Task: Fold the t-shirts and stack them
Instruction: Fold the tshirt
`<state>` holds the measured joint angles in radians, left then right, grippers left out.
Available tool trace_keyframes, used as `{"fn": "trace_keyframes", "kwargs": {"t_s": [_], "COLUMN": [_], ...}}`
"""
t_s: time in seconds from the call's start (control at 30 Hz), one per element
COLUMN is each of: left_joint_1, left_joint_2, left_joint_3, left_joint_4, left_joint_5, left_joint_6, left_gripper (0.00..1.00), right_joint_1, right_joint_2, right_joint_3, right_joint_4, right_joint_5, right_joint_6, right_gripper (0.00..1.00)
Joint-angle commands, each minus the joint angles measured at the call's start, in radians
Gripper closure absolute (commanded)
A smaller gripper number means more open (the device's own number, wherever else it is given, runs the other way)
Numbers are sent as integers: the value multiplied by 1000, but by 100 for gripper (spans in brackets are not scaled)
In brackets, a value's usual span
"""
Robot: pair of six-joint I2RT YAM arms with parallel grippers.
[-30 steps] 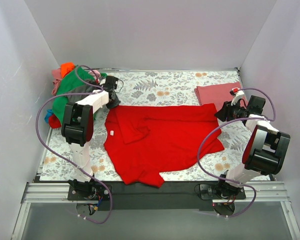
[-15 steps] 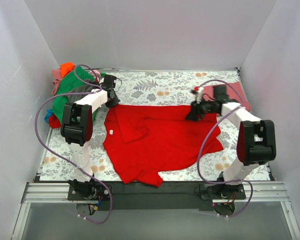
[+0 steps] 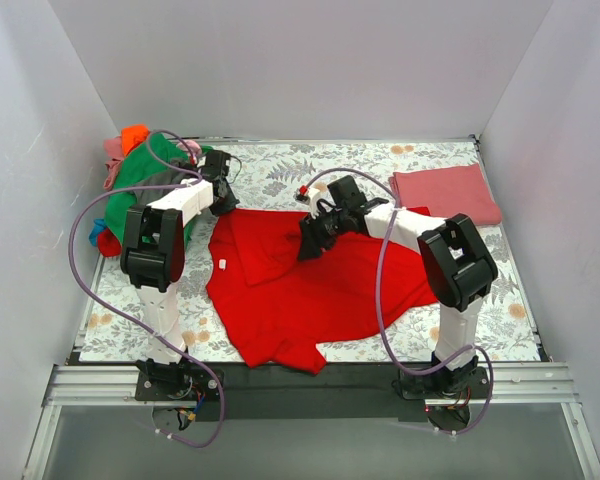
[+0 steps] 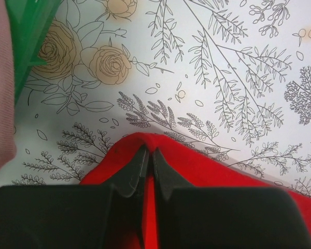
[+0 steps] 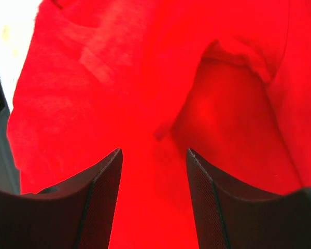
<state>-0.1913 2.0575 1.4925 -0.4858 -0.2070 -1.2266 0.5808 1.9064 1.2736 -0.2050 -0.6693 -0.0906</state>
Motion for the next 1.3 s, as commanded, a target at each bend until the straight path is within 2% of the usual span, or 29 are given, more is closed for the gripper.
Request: {"fn": "trace_keyframes", "kwargs": {"t_s": [0.0,0.37,0.4,0.5,0.53,0.57,0.63,0.83,1.13,1.17,1.23,1.27], "left_joint_1": [16,23,23,24,27,27,27,35,39,39,39,39], "left_joint_2": [-51,-59,-59,-60,-59,-60,-60,-65,-59,-54,-51,-46], "left_joint_3": [-15,-28,-29,-29,-28,-28,-29,-32,-20,-17,-12,-11], "left_joint_4": [29,39,39,38,36,36,36,36,38,39,38,38], "left_joint_5": [-2,11,9,11,11,11,9,4,21,26,29,32], "left_joint_6": [13,10,10,10,10,10,10,9,10,13,19,24], "left_gripper": [100,100,100,100,100,100,100,100,100,100,100,100], "right_joint_1": [14,44,44,44,44,44,40,42,42,44,42,37], "right_joint_2": [9,111,115,118,96,95,62,-39,-55,-44,-56,-67], "right_joint_3": [39,104,109,101,77,76,44,-48,-131,-137,-141,-132], "right_joint_4": [55,52,50,52,53,53,53,53,73,72,69,47], "right_joint_5": [65,34,27,22,34,34,45,25,-53,-67,-47,-27], "right_joint_6": [117,184,192,198,193,193,189,209,287,285,261,244], "right_gripper": [41,49,57,70,90,90,99,99,99,94,79,67]}}
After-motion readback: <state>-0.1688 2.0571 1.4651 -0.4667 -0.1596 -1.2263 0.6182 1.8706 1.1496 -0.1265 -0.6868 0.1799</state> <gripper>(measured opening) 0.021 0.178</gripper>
